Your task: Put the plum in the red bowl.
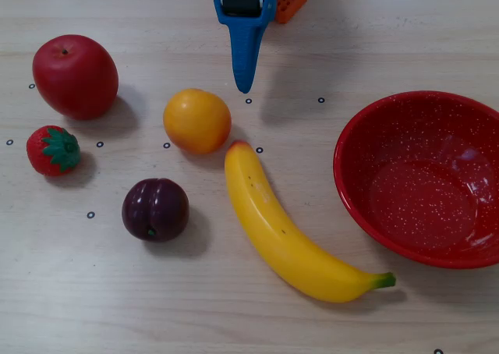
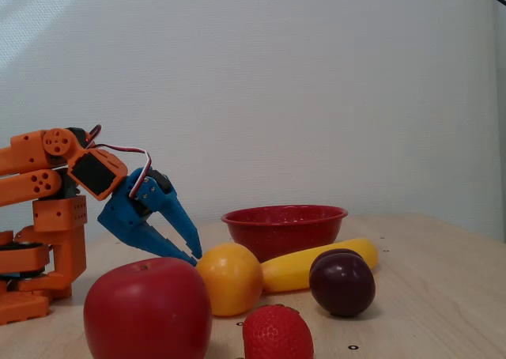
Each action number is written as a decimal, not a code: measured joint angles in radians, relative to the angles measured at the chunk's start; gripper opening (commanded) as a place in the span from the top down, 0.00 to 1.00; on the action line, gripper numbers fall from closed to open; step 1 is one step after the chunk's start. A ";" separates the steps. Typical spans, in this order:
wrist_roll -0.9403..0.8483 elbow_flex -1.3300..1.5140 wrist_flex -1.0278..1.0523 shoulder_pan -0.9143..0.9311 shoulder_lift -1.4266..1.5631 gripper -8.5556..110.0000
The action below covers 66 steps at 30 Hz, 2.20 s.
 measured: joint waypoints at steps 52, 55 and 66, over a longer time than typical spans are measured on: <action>0.244 -2.106 0.709 -0.222 -2.060 0.49; 0.258 -2.158 0.709 -0.235 -2.137 0.48; 0.278 -2.306 0.706 -0.233 -2.333 0.47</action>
